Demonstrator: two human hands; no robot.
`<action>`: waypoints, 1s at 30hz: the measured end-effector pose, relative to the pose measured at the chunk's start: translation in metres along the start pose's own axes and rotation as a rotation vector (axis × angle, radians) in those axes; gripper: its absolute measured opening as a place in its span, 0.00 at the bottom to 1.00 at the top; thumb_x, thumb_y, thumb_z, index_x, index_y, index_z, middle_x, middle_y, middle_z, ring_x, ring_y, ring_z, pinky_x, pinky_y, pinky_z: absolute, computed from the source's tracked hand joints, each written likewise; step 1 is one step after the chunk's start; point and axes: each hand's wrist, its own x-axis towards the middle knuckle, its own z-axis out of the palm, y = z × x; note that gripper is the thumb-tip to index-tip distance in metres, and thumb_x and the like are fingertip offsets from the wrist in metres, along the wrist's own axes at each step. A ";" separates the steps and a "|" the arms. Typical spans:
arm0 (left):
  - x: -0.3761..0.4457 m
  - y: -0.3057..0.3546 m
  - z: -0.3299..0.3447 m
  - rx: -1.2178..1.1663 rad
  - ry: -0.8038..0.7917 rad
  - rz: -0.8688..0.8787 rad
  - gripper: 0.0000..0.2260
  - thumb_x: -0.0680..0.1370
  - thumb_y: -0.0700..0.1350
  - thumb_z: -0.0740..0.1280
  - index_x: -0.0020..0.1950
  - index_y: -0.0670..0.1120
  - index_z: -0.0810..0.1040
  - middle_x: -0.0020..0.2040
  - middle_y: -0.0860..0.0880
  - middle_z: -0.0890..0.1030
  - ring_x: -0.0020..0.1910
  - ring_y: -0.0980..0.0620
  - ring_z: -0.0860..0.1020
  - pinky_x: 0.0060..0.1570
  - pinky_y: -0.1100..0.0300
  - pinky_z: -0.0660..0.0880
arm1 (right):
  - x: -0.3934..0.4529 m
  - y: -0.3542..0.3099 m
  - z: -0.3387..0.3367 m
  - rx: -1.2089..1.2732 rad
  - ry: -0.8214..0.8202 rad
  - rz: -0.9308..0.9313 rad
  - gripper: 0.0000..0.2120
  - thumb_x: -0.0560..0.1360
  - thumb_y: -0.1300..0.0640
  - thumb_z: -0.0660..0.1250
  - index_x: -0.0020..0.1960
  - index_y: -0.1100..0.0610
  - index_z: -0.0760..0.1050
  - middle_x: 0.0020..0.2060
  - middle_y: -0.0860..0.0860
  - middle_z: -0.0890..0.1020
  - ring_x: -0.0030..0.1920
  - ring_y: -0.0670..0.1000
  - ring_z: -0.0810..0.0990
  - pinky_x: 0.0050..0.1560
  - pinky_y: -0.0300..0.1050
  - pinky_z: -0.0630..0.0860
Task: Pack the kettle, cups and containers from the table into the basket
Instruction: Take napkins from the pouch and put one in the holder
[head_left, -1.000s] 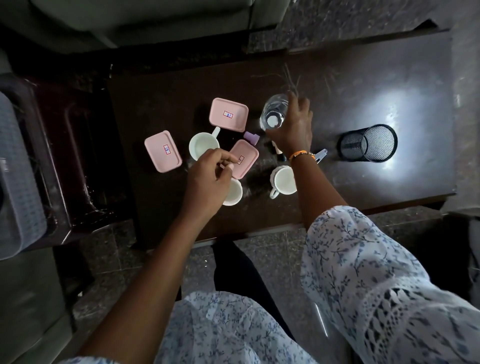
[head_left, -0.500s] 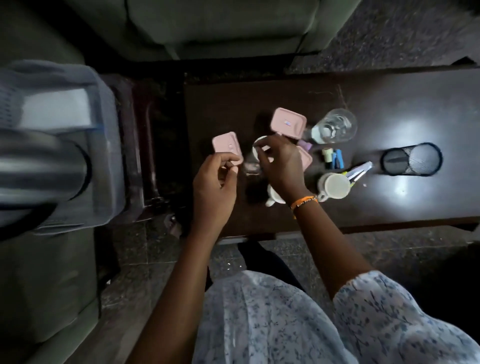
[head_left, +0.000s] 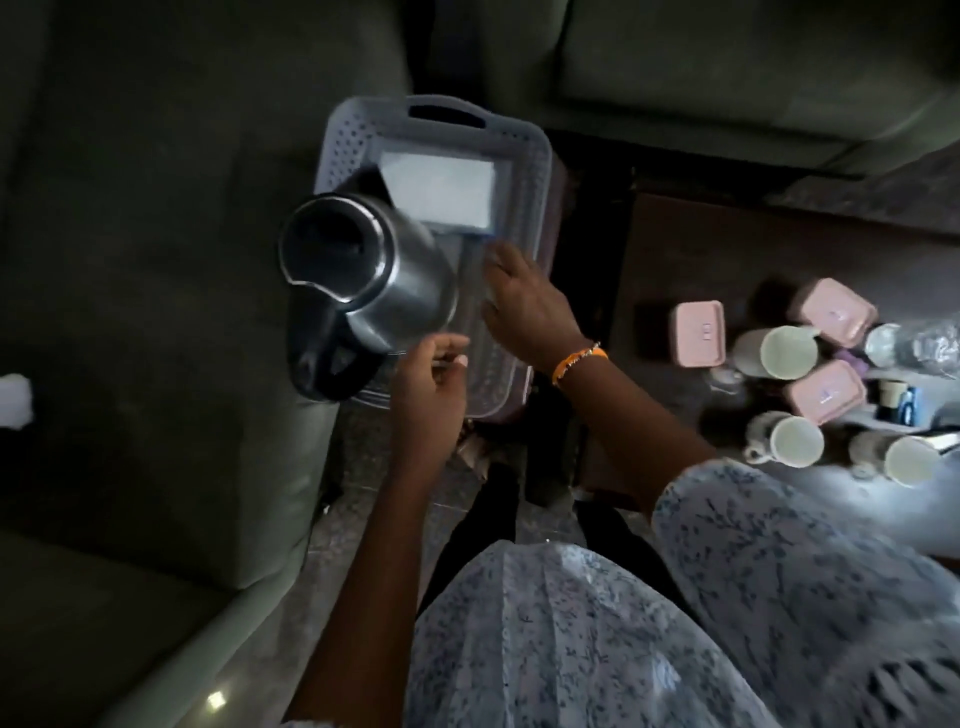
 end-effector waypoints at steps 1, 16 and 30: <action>0.006 -0.005 -0.005 0.006 -0.016 -0.006 0.09 0.76 0.36 0.62 0.54 0.41 0.77 0.50 0.47 0.80 0.47 0.55 0.75 0.44 0.71 0.70 | 0.015 -0.002 0.007 -0.081 -0.046 -0.001 0.17 0.76 0.60 0.57 0.62 0.64 0.70 0.73 0.59 0.62 0.72 0.60 0.63 0.68 0.54 0.67; 0.041 -0.027 -0.027 -0.048 -0.280 -0.042 0.06 0.76 0.39 0.64 0.50 0.46 0.78 0.46 0.49 0.79 0.45 0.53 0.76 0.48 0.57 0.73 | 0.091 0.007 0.024 -0.282 -0.062 0.072 0.18 0.74 0.60 0.58 0.63 0.59 0.73 0.71 0.55 0.67 0.71 0.55 0.65 0.75 0.63 0.49; -0.007 0.051 0.063 -0.158 0.059 0.015 0.11 0.76 0.47 0.66 0.48 0.46 0.65 0.37 0.55 0.70 0.33 0.65 0.72 0.34 0.77 0.66 | -0.089 0.023 -0.062 0.692 0.546 0.364 0.07 0.71 0.69 0.65 0.44 0.61 0.80 0.42 0.53 0.81 0.43 0.41 0.78 0.45 0.31 0.73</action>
